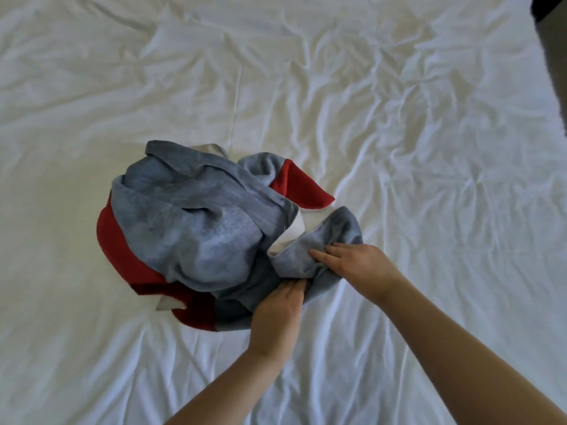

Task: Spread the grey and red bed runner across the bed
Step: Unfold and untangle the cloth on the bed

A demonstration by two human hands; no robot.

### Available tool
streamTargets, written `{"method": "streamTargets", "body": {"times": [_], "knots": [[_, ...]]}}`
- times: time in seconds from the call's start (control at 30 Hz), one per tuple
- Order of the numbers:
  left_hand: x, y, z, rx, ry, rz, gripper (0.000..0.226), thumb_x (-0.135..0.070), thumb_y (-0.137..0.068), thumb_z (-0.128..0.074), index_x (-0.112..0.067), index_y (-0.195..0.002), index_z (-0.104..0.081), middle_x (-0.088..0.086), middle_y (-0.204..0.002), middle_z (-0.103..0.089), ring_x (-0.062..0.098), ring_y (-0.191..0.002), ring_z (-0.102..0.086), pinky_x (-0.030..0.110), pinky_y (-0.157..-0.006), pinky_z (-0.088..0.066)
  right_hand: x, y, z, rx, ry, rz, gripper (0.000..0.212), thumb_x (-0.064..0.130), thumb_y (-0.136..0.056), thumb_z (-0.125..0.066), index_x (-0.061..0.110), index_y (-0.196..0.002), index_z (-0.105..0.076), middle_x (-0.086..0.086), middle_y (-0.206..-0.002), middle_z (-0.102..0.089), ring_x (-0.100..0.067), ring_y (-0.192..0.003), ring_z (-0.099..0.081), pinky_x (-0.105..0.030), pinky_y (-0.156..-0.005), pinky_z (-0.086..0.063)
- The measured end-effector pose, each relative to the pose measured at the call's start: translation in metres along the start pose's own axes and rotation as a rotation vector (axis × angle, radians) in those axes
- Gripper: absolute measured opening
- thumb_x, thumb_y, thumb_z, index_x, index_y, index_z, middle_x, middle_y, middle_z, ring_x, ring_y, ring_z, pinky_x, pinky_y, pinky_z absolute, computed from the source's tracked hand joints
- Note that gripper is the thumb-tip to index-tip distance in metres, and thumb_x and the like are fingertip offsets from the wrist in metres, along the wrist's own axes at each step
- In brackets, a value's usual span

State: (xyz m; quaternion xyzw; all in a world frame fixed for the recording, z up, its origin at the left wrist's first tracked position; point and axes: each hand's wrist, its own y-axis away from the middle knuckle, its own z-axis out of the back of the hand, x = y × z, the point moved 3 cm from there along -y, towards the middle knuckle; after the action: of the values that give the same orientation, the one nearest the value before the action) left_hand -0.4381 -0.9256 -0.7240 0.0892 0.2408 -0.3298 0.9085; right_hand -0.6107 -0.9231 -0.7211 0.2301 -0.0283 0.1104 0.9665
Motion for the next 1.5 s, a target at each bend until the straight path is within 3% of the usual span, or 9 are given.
{"method": "streamTargets", "body": {"times": [0.27, 0.57, 0.67, 0.77, 0.9, 1.0, 1.23, 1.37, 1.5], "knots": [[-0.102, -0.033, -0.043, 0.049, 0.169, -0.160, 0.032, -0.010, -0.076, -0.057, -0.009, -0.104, -0.072, 0.004, -0.100, -0.074, 0.012, -0.089, -0.071, 0.020, -0.076, -0.056, -0.082, 0.082, -0.009, 0.083, 0.046, -0.259, 0.058, 0.020, -0.097, -0.039, 0.036, -0.149, -0.017, 0.008, -0.138, -0.047, -0.015, -0.121, -0.050, -0.030, -0.087, -0.048], [-0.155, -0.043, -0.075, 0.324, 0.136, -0.250, 0.043, -0.035, -0.069, -0.078, -0.024, -0.111, -0.070, -0.013, -0.109, -0.070, -0.005, -0.103, -0.062, 0.009, -0.094, -0.043, -0.112, 0.140, -0.035, 0.180, -0.005, -0.487, 0.068, 0.027, -0.093, -0.049, 0.041, -0.148, -0.012, 0.016, -0.133, -0.049, -0.010, -0.109, -0.057, -0.026, -0.076, -0.052], [-0.138, -0.046, -0.074, 0.340, 0.136, -0.286, 0.048, -0.020, -0.091, -0.056, -0.013, -0.137, -0.045, 0.003, -0.137, -0.052, 0.015, -0.128, -0.047, 0.024, -0.106, -0.039, -0.111, 0.136, -0.032, 0.160, -0.064, -0.522, 0.073, 0.019, -0.090, -0.049, 0.043, -0.148, -0.013, 0.017, -0.138, -0.045, -0.011, -0.111, -0.056, -0.025, -0.066, -0.048], [-0.119, -0.054, -0.044, 0.262, 0.152, -0.390, 0.041, -0.027, -0.083, -0.062, -0.011, -0.121, -0.059, 0.006, -0.123, -0.061, 0.022, -0.114, -0.056, 0.034, -0.085, -0.054, -0.108, 0.126, -0.020, 0.189, -0.066, -0.523, 0.081, 0.012, -0.082, -0.055, 0.043, -0.147, -0.017, 0.018, -0.138, -0.044, -0.012, -0.114, -0.054, -0.025, -0.062, -0.045], [-0.079, -0.067, 0.004, 0.159, 0.069, -0.432, 0.037, -0.026, -0.082, -0.062, -0.010, -0.116, -0.065, 0.009, -0.121, -0.065, 0.025, -0.113, -0.059, 0.037, -0.098, -0.048, -0.090, 0.095, 0.010, 0.159, -0.115, -0.522, 0.089, 0.019, -0.075, -0.062, 0.036, -0.148, -0.014, 0.014, -0.151, -0.028, -0.016, -0.126, -0.046, -0.026, -0.074, -0.046], [-0.041, -0.079, 0.040, 0.080, -0.009, -0.390, 0.037, -0.009, -0.077, -0.065, -0.005, -0.114, -0.066, 0.015, -0.119, -0.065, 0.030, -0.113, -0.060, 0.044, -0.101, -0.046, -0.059, 0.064, 0.033, 0.044, -0.227, -0.559, 0.081, 0.020, -0.073, -0.058, 0.028, -0.147, -0.024, 0.009, -0.153, -0.028, -0.019, -0.129, -0.044, -0.034, -0.093, -0.046], [0.078, -0.081, 0.131, 0.001, -0.189, -0.272, 0.043, -0.021, -0.073, -0.063, -0.006, -0.113, -0.066, 0.013, -0.119, -0.065, 0.030, -0.114, -0.059, 0.042, -0.107, -0.040, 0.062, -0.038, 0.086, -0.384, -0.367, -0.266, 0.055, 0.033, -0.088, -0.058, 0.017, -0.139, -0.045, -0.004, -0.138, -0.052, -0.026, -0.121, -0.053, -0.038, -0.091, -0.047], [0.142, -0.064, 0.163, 0.127, -0.299, -0.191, 0.062, -0.038, -0.071, -0.068, -0.008, -0.124, -0.060, 0.014, -0.130, -0.058, 0.030, -0.124, -0.052, 0.042, -0.111, -0.034, 0.121, -0.094, 0.096, -0.301, -0.333, -0.197, 0.077, 0.049, -0.090, -0.051, 0.017, -0.151, -0.016, -0.002, -0.156, -0.024, -0.020, -0.143, -0.023, -0.034, -0.113, -0.028], [0.164, -0.055, 0.160, 0.223, -0.353, -0.244, 0.057, -0.024, -0.071, -0.077, -0.004, -0.122, -0.062, 0.017, -0.126, -0.061, 0.030, -0.117, -0.058, 0.041, -0.104, -0.040, 0.141, -0.120, 0.085, -0.222, -0.234, -0.231, 0.068, 0.028, -0.099, -0.045, 0.016, -0.151, -0.003, -0.001, -0.160, -0.005, -0.015, -0.147, -0.009, -0.031, -0.117, -0.023]]}}
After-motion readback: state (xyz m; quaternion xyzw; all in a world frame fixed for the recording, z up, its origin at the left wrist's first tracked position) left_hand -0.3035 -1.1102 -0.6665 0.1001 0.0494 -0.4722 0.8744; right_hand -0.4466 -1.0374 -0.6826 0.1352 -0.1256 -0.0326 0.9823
